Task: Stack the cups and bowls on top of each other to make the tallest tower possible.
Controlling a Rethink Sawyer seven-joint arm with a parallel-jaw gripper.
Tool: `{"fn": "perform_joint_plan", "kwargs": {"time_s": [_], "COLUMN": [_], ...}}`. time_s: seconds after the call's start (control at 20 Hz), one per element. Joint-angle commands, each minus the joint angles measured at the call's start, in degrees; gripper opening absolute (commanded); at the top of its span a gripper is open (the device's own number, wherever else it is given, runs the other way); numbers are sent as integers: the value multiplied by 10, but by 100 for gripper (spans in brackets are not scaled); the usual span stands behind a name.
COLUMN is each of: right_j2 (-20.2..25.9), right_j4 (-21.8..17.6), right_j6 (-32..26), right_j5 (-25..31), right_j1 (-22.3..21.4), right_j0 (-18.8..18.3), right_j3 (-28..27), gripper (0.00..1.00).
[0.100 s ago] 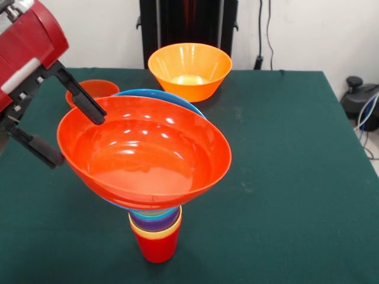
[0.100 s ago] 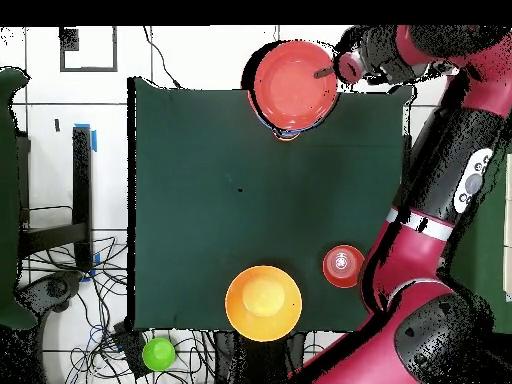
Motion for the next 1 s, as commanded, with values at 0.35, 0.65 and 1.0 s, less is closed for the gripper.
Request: {"fn": "perform_joint_plan", "kwargs": {"time_s": [0.35, 0.65, 1.0], "right_j2": [-143, -167, -181], "right_j4": [39, 64, 75], "right_j6": [112, 109, 94], "right_j5": [-43, -56, -58], "right_j1": [-18, -22, -25], "right_j0": [25, 33, 36], "right_j3": [28, 23, 25], "gripper": [100, 0, 0]}}
